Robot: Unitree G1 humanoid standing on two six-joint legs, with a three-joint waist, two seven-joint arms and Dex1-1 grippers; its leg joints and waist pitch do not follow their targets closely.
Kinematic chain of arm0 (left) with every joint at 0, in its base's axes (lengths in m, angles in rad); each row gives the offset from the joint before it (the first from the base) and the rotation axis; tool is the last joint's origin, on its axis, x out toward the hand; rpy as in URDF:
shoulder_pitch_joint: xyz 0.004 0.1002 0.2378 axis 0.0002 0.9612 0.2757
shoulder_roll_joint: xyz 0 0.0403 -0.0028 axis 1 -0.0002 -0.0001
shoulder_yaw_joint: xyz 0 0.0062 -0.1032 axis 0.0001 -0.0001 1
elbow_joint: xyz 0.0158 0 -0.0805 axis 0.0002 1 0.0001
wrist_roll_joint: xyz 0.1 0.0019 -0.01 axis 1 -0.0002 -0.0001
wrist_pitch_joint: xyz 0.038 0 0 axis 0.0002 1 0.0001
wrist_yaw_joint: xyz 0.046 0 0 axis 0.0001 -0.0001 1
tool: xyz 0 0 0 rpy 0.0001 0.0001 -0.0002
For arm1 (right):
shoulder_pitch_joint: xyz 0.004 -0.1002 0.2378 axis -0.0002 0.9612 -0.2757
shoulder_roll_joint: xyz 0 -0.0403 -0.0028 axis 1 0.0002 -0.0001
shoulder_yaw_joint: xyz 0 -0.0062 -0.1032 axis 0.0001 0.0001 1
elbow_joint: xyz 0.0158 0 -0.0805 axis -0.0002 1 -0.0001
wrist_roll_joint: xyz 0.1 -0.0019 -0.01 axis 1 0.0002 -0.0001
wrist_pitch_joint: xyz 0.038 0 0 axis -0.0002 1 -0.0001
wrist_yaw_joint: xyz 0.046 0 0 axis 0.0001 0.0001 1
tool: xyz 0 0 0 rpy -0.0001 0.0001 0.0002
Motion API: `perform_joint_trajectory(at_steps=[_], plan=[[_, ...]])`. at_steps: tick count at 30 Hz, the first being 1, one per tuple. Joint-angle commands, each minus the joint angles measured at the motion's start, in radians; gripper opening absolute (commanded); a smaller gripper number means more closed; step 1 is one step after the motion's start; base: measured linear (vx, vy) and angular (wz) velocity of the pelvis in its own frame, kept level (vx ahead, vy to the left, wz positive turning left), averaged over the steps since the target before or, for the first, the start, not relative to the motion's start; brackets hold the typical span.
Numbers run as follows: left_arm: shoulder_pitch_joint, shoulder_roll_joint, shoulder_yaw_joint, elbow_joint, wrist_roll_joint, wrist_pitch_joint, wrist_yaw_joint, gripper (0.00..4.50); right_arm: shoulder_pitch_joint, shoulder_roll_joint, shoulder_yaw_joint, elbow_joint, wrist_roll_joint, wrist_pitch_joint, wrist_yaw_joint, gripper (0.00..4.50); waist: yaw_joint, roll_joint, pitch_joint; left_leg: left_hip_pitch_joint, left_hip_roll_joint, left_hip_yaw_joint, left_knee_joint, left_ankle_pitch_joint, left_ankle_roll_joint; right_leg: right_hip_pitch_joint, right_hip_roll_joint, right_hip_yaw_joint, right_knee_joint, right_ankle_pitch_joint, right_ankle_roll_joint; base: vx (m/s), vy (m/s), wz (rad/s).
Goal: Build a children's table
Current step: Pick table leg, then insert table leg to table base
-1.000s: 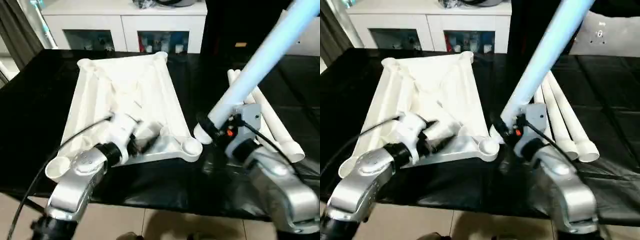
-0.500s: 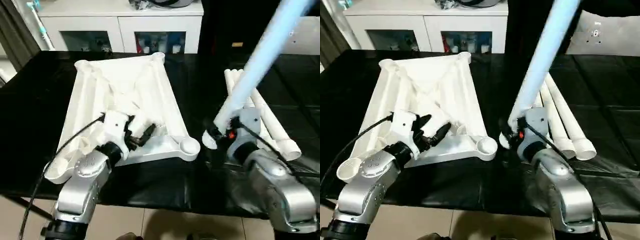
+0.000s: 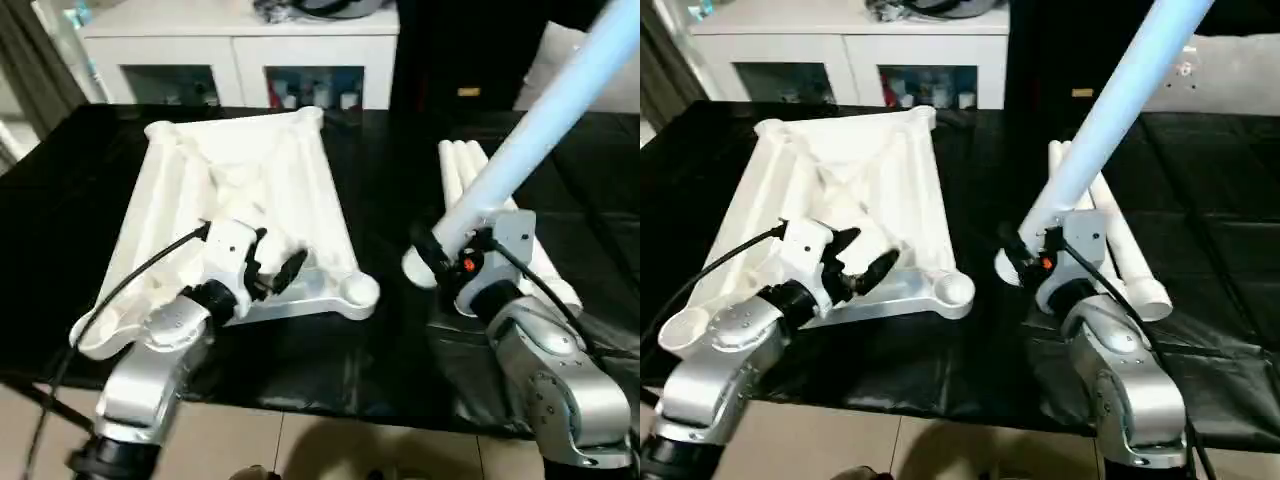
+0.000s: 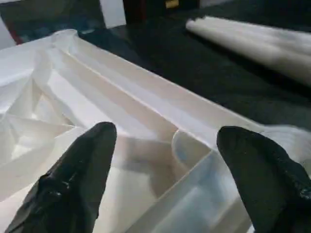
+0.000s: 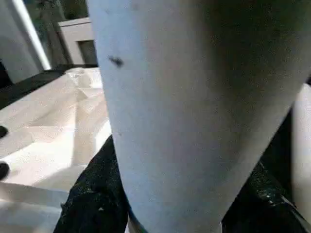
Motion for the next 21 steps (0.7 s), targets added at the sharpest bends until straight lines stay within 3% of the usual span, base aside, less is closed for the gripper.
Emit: perform_joint_trajectory(at_steps=[1,4,5,7,10,12,16,17,18,19,20,21], plan=[[-0.017,0.030,-0.037,0.024,0.020,-0.021,-0.070,3.84,-0.036,-0.017,-0.039,-0.002,0.022,-0.026,0.021,1.91,-0.001,0.003,-0.063,0.020,0.052,-0.017,-0.080,-0.233,0.016,0.045,-0.083,0.050,-0.090,-0.298,-0.079,0.003,0.055,-0.01],[-0.040,0.074,-0.083,0.056,-0.009,-0.033,-0.207,3.84,-0.054,-0.054,-0.047,0.014,0.061,0.002,0.084,1.91,0.001,-0.001,-0.066,0.022,0.043,-0.006,-0.077,-0.231,0.022,0.052,-0.091,0.057,-0.086,-0.223,-0.124,0.000,0.036,0.00],[-0.048,0.080,-0.093,0.062,-0.011,-0.037,-0.229,3.84,-0.054,-0.057,-0.043,0.018,0.059,-0.004,0.090,1.91,0.002,0.003,-0.065,0.018,0.043,-0.003,-0.079,-0.211,0.027,0.056,-0.095,0.057,-0.083,-0.196,-0.139,0.000,0.000,0.00],[-0.072,0.098,-0.124,0.085,-0.013,-0.042,-0.292,3.67,-0.047,-0.039,-0.028,0.036,0.036,-0.090,0.101,1.91,-0.001,0.002,-0.065,0.017,0.041,0.001,-0.077,-0.213,0.034,0.057,-0.101,0.057,-0.083,-0.199,-0.152,0.000,0.000,0.00],[-0.090,0.117,-0.163,0.123,-0.011,-0.028,-0.368,3.49,-0.024,-0.076,0.009,0.045,0.028,-0.029,0.131,1.91,0.002,-0.007,-0.064,0.019,0.041,0.005,-0.077,-0.209,0.038,0.060,-0.102,0.058,-0.088,-0.230,-0.147,0.000,0.000,0.00],[-0.109,0.120,-0.193,0.172,0.020,-0.039,-0.383,3.31,-0.009,-0.090,0.020,0.057,0.028,-0.028,0.151,1.91,0.000,-0.006,-0.060,0.022,0.038,0.009,-0.076,-0.231,0.040,0.058,-0.102,0.059,-0.095,-0.294,-0.135,0.000,0.000,0.00],[-0.166,0.077,-0.196,0.280,0.038,-0.070,-0.378,3.04,0.003,-0.097,0.027,0.065,0.031,-0.028,0.163,1.91,0.000,-0.007,-0.063,0.024,0.040,0.010,-0.075,-0.232,0.033,0.060,-0.103,0.059,-0.098,-0.330,-0.121,0.000,0.000,0.00],[-0.167,0.077,-0.196,0.281,0.038,-0.070,-0.379,2.97,0.003,-0.097,0.026,0.065,0.031,-0.028,0.164,1.91,-0.002,0.003,-0.063,0.025,0.041,0.010,-0.075,-0.232,0.033,0.057,-0.103,0.060,-0.097,-0.328,-0.122,0.000,0.000,0.00],[-0.177,0.074,-0.196,0.293,0.033,-0.067,-0.387,2.73,0.005,-0.097,0.030,0.058,0.035,-0.024,0.168,1.91,-0.003,-0.004,-0.064,0.023,0.042,0.009,-0.075,-0.230,0.036,0.060,-0.103,0.059,-0.097,-0.308,-0.130,0.000,0.000,0.00],[-0.186,0.075,-0.198,0.306,0.035,-0.071,-0.395,2.66,0.011,-0.099,0.035,0.045,0.044,-0.020,0.174,1.91,-0.003,0.009,-0.061,0.023,0.042,0.008,-0.076,-0.232,0.036,0.058,-0.103,0.059,-0.095,-0.303,-0.132,0.000,0.000,0.00],[-0.191,0.075,-0.198,0.315,0.036,-0.074,-0.398,2.62,0.018,-0.102,0.039,0.033,0.054,-0.015,0.181,1.91,-0.006,0.003,-0.063,0.023,0.041,0.009,-0.075,-0.235,0.040,0.059,-0.100,0.059,-0.098,-0.290,-0.134,0.000,0.000,0.00],[-0.193,0.077,-0.198,0.320,0.037,-0.076,-0.400,2.53,0.023,-0.102,0.042,0.024,0.061,-0.012,0.185,1.91,-0.005,0.009,-0.063,0.022,0.041,0.008,-0.075,-0.227,0.043,0.061,-0.102,0.058,-0.093,-0.273,-0.141,0.000,0.000,0.00]])
